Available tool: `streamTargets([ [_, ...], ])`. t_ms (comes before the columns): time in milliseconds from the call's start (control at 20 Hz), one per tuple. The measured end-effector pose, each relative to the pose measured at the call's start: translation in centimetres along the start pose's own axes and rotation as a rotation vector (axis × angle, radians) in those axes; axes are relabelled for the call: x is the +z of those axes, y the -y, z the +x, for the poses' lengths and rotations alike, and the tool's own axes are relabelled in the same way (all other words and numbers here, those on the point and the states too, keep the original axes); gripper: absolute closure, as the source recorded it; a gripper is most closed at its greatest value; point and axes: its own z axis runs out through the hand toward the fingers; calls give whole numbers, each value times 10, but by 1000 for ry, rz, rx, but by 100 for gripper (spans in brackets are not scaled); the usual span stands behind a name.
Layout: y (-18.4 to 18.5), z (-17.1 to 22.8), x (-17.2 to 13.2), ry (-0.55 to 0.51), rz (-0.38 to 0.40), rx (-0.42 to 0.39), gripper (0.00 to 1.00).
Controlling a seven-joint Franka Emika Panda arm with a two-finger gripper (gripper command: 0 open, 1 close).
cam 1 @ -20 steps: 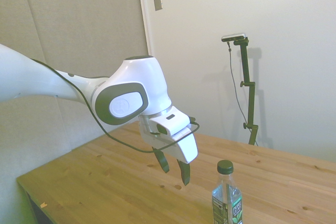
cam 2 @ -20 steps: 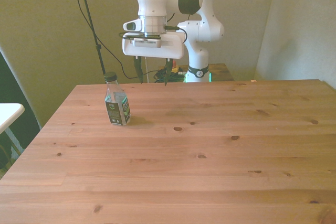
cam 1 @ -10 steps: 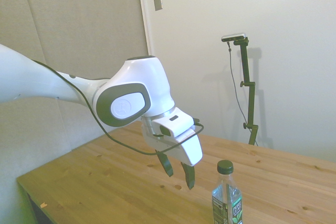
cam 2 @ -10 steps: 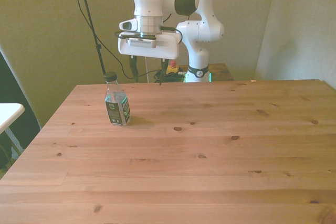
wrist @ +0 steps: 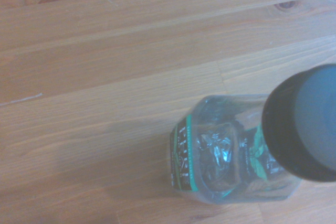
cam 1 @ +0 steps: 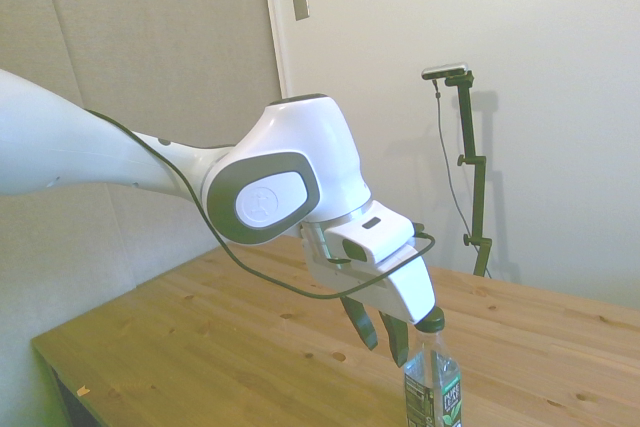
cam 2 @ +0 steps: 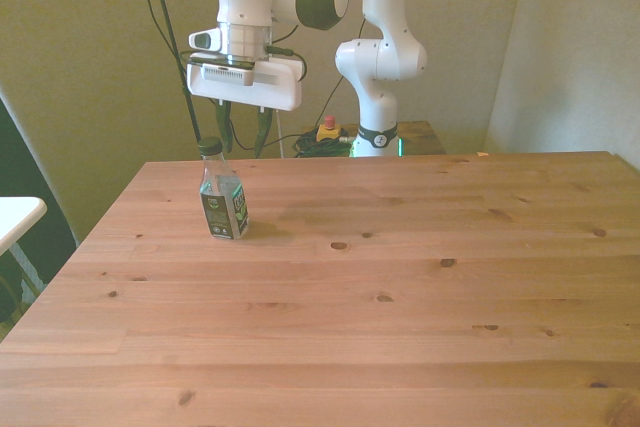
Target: Knock down the bottle
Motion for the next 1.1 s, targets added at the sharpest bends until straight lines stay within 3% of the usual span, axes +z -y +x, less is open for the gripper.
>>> streamTargets([
  [800, 8, 39, -15, -58, 6, 40, 100],
  [1100, 57, 70, -9, -78, 5, 110, 100],
])
